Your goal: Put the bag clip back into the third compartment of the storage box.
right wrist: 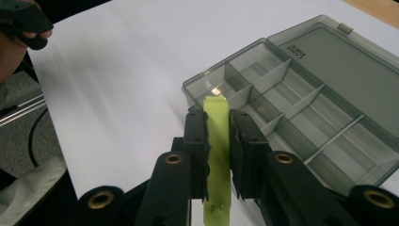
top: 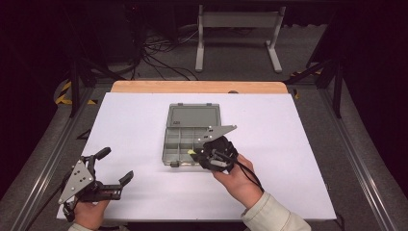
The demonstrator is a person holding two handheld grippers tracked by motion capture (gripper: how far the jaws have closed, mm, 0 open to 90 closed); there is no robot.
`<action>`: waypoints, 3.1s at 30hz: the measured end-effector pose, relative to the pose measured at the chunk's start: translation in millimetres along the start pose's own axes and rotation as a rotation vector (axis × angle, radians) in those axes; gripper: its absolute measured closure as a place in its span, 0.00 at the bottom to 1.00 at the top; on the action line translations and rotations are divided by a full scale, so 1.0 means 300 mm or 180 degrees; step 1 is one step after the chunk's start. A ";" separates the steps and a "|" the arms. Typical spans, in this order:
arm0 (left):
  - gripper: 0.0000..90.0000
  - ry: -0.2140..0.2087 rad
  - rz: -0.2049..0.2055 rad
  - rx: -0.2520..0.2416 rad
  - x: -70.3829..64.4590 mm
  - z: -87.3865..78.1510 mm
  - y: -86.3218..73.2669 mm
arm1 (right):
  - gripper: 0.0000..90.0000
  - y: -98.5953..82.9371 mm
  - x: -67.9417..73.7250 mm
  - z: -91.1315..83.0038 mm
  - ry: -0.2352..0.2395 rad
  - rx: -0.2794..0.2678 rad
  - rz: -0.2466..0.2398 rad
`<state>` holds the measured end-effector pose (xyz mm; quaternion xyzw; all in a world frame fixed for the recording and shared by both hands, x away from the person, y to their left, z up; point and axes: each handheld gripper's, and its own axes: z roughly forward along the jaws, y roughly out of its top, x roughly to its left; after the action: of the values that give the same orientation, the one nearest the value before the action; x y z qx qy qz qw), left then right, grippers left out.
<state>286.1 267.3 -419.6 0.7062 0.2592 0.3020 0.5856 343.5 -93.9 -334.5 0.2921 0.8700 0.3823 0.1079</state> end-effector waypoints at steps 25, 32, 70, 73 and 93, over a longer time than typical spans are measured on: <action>0.00 0.0004 -0.0018 0.0008 0.001 0.002 -0.002 | 0.87 0.077 -0.176 0.086 -0.0183 -0.0118 0.0162; 0.00 -0.0003 -0.0011 0.0008 0.001 0.003 -0.001 | 0.87 0.093 -0.233 0.121 -0.0195 -0.0130 0.0224; 0.00 -0.0012 -0.0012 0.0030 0.002 0.005 -0.002 | 0.87 0.048 -0.317 0.299 -0.0413 0.0113 0.0297; 0.00 -0.0009 -0.0011 0.0028 0.003 0.005 -0.002 | 0.87 0.042 -0.319 0.305 -0.0406 0.0115 0.0302; 0.00 -0.0006 -0.0012 0.0028 0.002 0.005 -0.002 | 0.87 0.006 -0.328 0.340 -0.0335 0.0169 0.0460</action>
<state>287.6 266.8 -420.2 0.7085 0.2612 0.2992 0.5833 465.5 -89.7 -406.6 0.3766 0.8496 0.3500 0.1179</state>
